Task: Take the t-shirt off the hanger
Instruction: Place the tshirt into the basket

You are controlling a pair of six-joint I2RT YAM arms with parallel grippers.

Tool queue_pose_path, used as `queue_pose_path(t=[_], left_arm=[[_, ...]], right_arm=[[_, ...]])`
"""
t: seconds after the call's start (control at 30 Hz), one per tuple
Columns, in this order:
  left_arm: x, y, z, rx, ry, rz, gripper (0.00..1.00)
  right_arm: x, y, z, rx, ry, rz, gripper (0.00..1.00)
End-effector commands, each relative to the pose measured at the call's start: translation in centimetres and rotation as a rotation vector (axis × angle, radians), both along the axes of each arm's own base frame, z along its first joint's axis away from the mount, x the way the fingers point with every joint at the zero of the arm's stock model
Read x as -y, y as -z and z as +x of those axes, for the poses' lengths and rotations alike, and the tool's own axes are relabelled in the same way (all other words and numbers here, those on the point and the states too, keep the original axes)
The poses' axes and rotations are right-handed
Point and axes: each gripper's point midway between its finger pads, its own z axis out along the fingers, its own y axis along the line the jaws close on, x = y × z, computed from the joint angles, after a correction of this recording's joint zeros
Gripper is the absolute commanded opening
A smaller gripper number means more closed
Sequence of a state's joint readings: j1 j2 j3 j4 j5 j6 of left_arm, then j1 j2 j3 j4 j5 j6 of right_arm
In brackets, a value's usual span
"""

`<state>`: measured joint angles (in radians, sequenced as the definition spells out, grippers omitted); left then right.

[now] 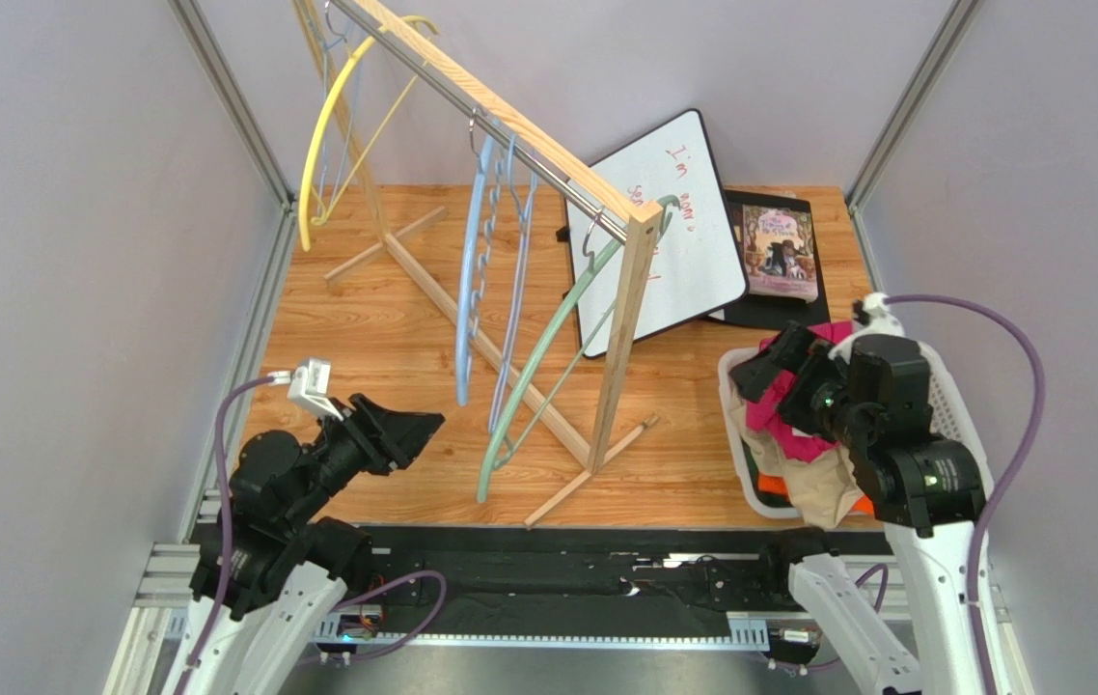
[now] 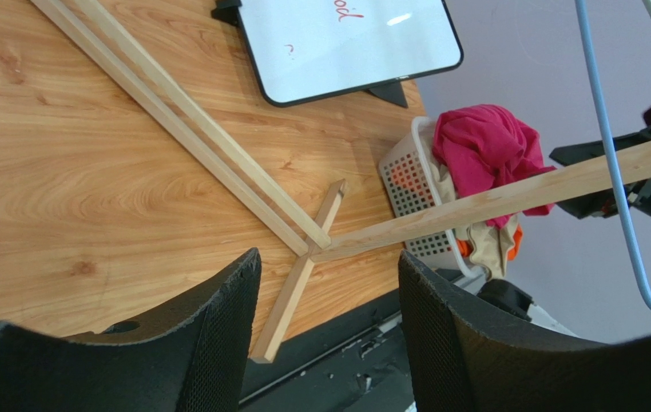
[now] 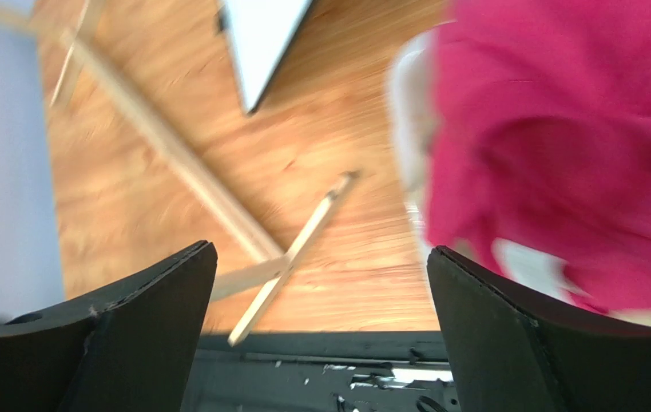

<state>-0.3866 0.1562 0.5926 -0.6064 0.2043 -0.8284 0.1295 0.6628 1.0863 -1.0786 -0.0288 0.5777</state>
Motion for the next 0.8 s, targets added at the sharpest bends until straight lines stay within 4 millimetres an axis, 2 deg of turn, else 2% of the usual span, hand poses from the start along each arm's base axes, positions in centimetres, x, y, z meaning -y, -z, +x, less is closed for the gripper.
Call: queue_pose_path(t=[0.0,0.03,0.07,0.13,0.17,0.2,0.23,0.27,0.3,0.37,0.43,0.47,0.5,0.63,0.7,0.77], left_arm=[[1.9,-0.3,0.3,0.0,0.079,-0.084,0.66],[2.2,0.1,0.4,-0.017,0.088,-0.093,0.66],[2.6,0.0,0.3,-0.011,0.113,-0.106,0.66],[3.3,1.3,0.4,-0.046,0.14,-0.129,0.67],[3.7,1.2,0.3,-0.031,0.169,-0.148,0.68],[4.1,2.5,0.4,-0.055,0.184,-0.156,0.68],[4.4,2.7,0.2,-0.051,0.2,-0.183,0.7],[4.9,1.9,0.1,0.001,0.24,-0.215,0.7],[5.2,3.6,0.2,-0.029,0.249,-0.246,0.71],[5.9,4.5,0.5,0.018,0.285,-0.302,0.72],[6.1,4.6,0.5,0.045,0.296,-0.367,0.73],[6.0,5.6,0.8,0.072,0.29,-0.385,0.73],[5.9,5.6,0.9,0.095,0.286,-0.39,0.73],[5.7,6.1,1.0,0.161,0.28,-0.312,0.73],[5.5,7.0,1.3,0.141,0.257,-0.281,0.73],[5.2,7.2,1.3,0.139,0.241,-0.272,0.74]], right_arm=[[-8.2,-0.3,0.2,0.058,-0.406,0.119,1.0],[-9.7,0.6,-0.3,0.047,-0.472,0.097,1.0],[-10.0,1.7,0.0,0.024,-0.47,0.067,1.0],[-11.1,2.7,-0.1,0.0,-0.496,0.084,1.0],[-11.6,4.6,-0.7,-0.035,-0.516,0.103,1.0],[-12.3,4.5,-0.3,0.001,-0.523,0.146,1.0],[-12.7,5.3,-0.6,0.007,-0.534,0.17,1.0],[-13.0,8.0,-1.2,-0.026,-0.551,0.185,1.0],[-13.3,7.3,-0.8,0.063,-0.556,0.219,1.0],[-13.8,8.1,-1.0,0.104,-0.569,0.262,1.0],[-14.0,8.9,-0.9,0.182,-0.579,0.287,1.0],[-14.1,9.3,-0.8,0.206,-0.58,0.296,1.0],[-14.2,9.6,-0.5,0.256,-0.581,0.312,1.0],[-14.4,11.5,-0.5,0.274,-0.582,0.325,1.0],[-14.5,11.7,-0.2,0.297,-0.564,0.348,1.0],[-14.3,13.7,-0.6,0.275,-0.541,0.375,1.0]])
